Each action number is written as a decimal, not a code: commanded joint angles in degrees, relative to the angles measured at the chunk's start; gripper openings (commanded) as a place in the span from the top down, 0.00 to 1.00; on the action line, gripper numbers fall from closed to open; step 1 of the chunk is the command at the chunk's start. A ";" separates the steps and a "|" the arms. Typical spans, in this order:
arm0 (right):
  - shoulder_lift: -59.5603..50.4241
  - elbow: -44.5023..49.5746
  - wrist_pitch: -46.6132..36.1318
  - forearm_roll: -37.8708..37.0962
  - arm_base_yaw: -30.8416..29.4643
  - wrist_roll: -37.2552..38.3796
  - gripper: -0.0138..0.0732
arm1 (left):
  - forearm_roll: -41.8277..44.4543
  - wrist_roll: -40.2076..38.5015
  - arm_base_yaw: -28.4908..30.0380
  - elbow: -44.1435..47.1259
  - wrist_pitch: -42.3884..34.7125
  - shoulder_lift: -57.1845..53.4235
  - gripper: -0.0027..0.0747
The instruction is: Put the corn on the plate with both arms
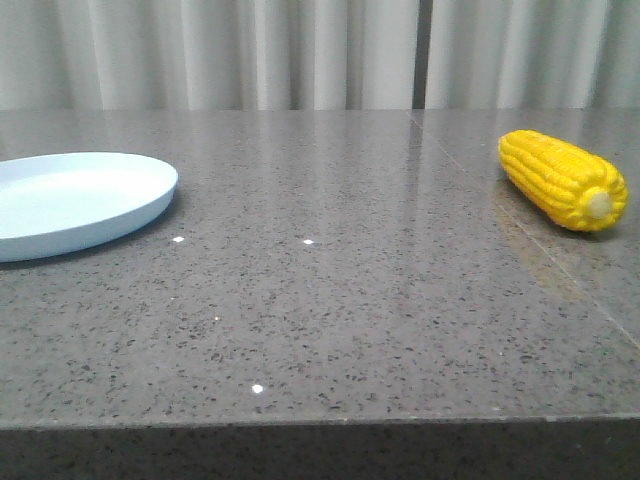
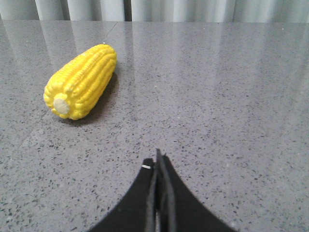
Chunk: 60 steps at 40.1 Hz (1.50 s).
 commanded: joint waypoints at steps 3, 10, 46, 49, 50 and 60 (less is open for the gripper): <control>-0.94 -0.28 -4.24 -0.09 -0.14 -0.48 0.91 | -0.57 0.00 0.12 0.25 -4.71 -1.21 0.99; -0.95 -0.28 -4.36 -0.09 -0.14 -0.48 0.91 | -0.57 0.00 0.12 0.25 -4.71 -1.21 0.99; 15.80 -30.71 9.66 -0.15 -0.14 -0.48 0.91 | 9.46 0.00 0.12 -25.57 -2.30 14.93 0.99; 19.03 -31.84 9.78 -0.09 -0.14 -0.48 0.91 | 9.36 0.00 0.12 -27.20 -0.72 18.60 0.99; 19.81 -32.03 9.78 -0.09 -0.14 -0.48 0.91 | 9.36 0.00 0.12 -27.47 -0.72 19.18 0.99; 21.30 -32.10 7.62 -0.03 -0.14 -0.48 0.68 | 9.36 0.00 0.12 -27.47 -2.86 20.35 0.86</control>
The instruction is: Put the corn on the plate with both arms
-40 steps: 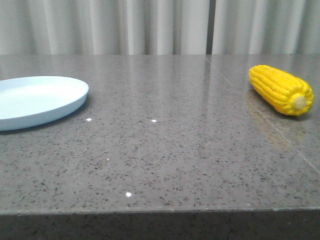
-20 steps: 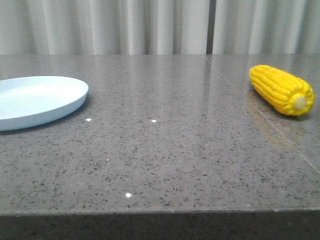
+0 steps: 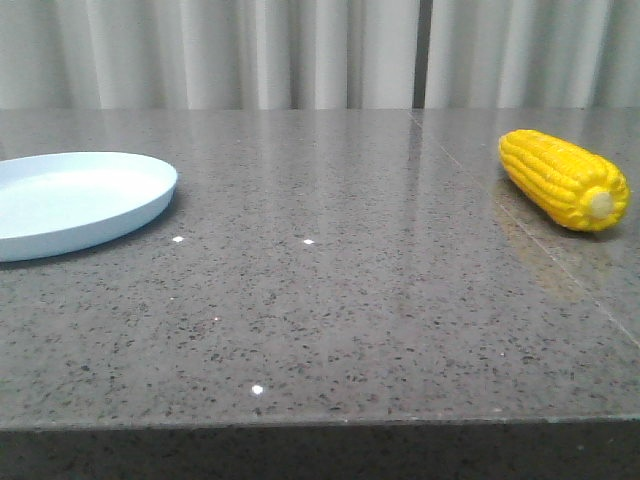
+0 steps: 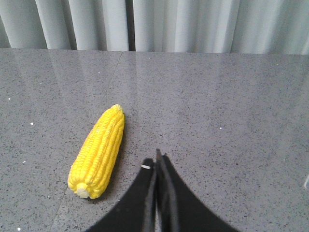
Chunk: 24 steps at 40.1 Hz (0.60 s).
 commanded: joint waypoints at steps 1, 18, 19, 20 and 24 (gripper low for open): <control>0.89 -2.09 -5.75 -0.03 -0.14 -0.48 0.63 | 0.02 0.00 0.12 -2.01 -4.83 0.90 0.80; 0.89 -1.77 -4.32 -0.03 -0.14 -0.48 0.16 | -3.09 0.00 0.12 -1.82 -4.65 1.01 0.07; 0.89 -1.77 -4.32 -0.03 -0.14 -0.48 0.16 | -3.49 0.00 0.12 -1.82 -4.49 1.17 0.07; 0.89 -1.77 -4.32 -0.03 -0.14 -0.48 0.16 | -3.68 0.00 0.12 -1.82 -4.39 1.59 0.07; 0.89 -1.77 -4.32 -0.03 -0.14 -0.48 0.16 | -4.06 0.00 0.12 -2.96 -2.91 4.55 0.07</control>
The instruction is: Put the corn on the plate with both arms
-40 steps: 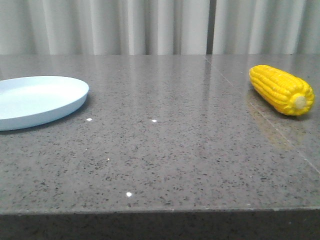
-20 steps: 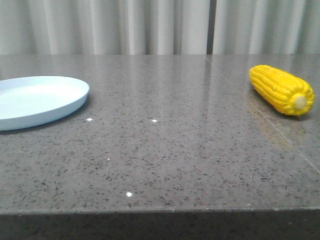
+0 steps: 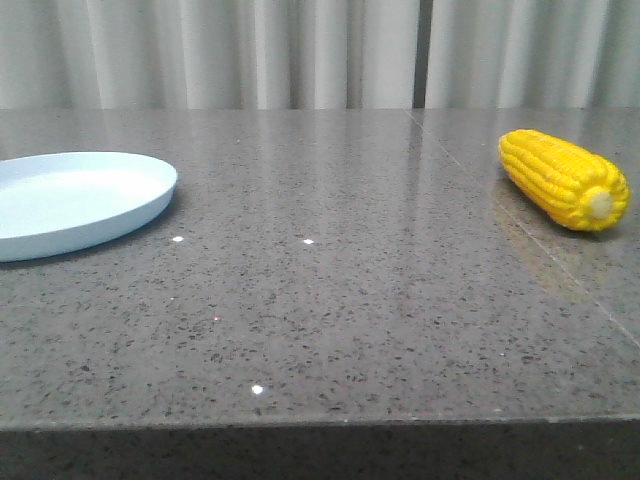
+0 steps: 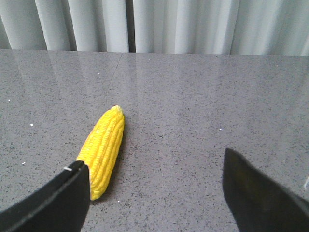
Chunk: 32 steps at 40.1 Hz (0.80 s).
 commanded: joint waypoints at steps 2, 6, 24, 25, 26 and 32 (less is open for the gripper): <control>0.86 -1.77 -4.16 -0.03 -0.14 -0.48 0.16 | -1.48 0.00 0.12 -4.25 -0.42 5.69 0.07; 0.86 -1.77 -4.16 -0.03 -0.14 -0.48 0.16 | -1.77 0.00 0.12 -9.04 6.36 12.27 0.07; 0.86 -1.77 -4.16 -0.03 -0.14 -0.48 0.16 | -6.54 0.11 -0.72 -27.54 29.80 42.34 0.07; 0.86 -1.77 -4.16 -0.03 -0.14 -0.48 0.16 | -6.66 0.11 -0.72 -28.08 30.59 43.54 0.07; 0.86 -1.77 -4.16 -0.03 -0.14 -0.48 0.16 | -6.66 0.11 -0.72 -28.61 31.11 44.67 0.07; 0.86 -1.77 -4.16 -0.03 -0.14 -0.48 0.16 | -7.05 0.11 -0.96 -31.31 31.94 51.41 0.07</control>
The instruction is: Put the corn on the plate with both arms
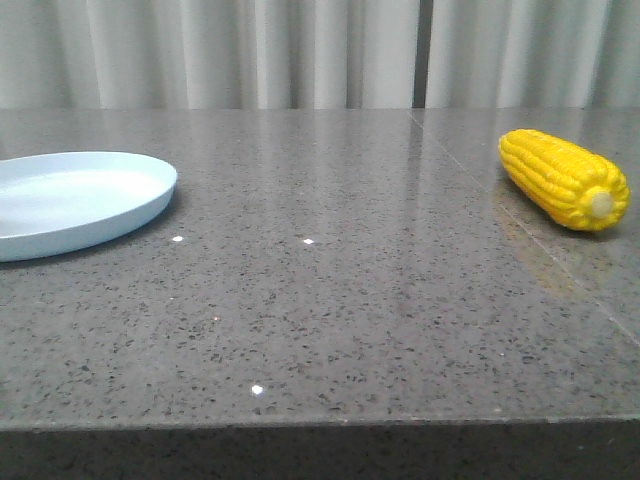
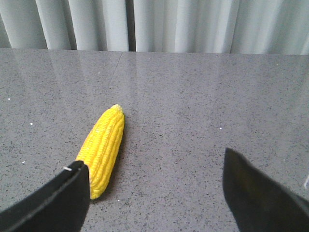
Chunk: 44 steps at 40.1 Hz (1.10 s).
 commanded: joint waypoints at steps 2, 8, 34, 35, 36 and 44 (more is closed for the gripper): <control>0.86 -1.77 -4.30 -0.03 -0.14 -0.48 0.16 | -0.80 0.07 -0.80 -3.46 -1.78 3.03 0.08; 0.86 -1.77 -4.30 -0.03 -0.14 -0.48 0.16 | -0.80 0.07 -2.15 -5.27 -1.68 7.22 0.22; 0.86 -1.77 -4.30 -0.03 -0.14 -0.48 0.16 | -1.27 -0.03 -3.79 -6.46 -1.79 13.25 0.82; 0.86 -1.77 -4.30 -0.03 -0.14 -0.48 0.16 | -1.27 -0.03 -3.79 -6.46 -1.79 13.25 0.88; 0.86 -1.77 -4.30 -0.03 -0.14 -0.48 0.16 | -1.27 -0.03 -3.79 -6.48 -1.79 13.25 0.93; 0.86 -1.77 -4.30 -0.03 -0.14 -0.48 0.16 | -5.54 0.08 -3.79 -8.94 0.02 13.25 0.99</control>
